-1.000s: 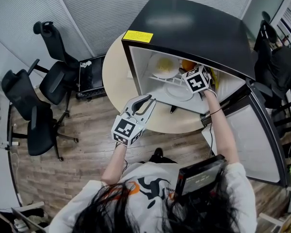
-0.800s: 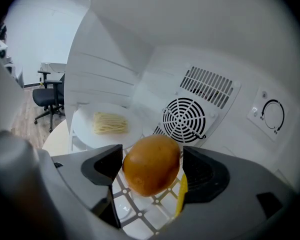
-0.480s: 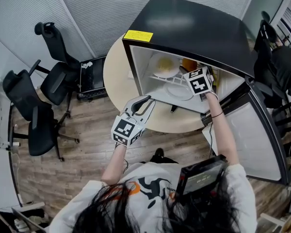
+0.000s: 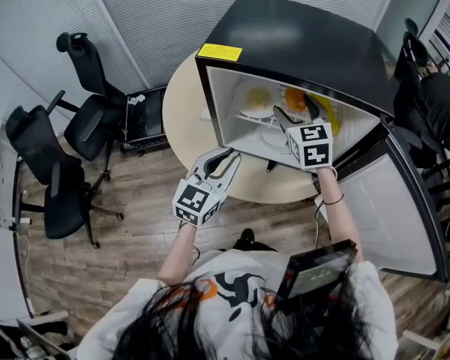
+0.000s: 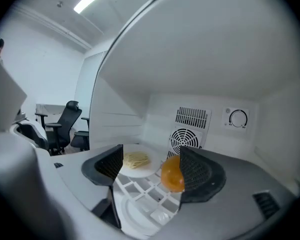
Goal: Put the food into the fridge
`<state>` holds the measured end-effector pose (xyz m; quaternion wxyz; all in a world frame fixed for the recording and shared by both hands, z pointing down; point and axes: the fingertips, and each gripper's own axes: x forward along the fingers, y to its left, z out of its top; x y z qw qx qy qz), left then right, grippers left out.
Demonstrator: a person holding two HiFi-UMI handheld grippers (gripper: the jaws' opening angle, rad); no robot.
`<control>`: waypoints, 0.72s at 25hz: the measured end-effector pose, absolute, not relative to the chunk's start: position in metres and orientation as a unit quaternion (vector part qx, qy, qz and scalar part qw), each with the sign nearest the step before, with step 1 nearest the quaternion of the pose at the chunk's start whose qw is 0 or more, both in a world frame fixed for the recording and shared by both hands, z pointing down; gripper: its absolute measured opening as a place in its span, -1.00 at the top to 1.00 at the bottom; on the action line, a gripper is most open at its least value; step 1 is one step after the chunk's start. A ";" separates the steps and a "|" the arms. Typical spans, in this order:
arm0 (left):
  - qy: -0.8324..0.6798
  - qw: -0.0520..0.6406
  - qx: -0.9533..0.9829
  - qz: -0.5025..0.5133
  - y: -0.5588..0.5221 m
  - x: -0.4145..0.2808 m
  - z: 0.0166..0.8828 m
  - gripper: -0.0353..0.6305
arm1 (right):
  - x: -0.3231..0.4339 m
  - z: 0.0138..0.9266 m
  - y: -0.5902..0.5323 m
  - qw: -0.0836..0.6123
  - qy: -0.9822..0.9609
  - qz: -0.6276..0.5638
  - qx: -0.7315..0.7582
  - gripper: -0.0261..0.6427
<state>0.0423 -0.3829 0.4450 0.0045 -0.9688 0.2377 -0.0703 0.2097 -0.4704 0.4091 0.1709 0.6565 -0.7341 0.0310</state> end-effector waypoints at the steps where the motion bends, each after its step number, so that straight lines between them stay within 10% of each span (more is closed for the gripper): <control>1: 0.239 0.004 -0.969 -0.069 -0.382 0.041 0.445 0.68 | 0.205 0.410 -0.464 0.160 -0.737 0.038 0.656 -0.17; 18: 0.234 -0.001 -0.970 -0.064 -0.342 0.017 0.444 0.68 | 0.139 0.442 -0.365 0.033 -0.739 0.141 0.658 0.66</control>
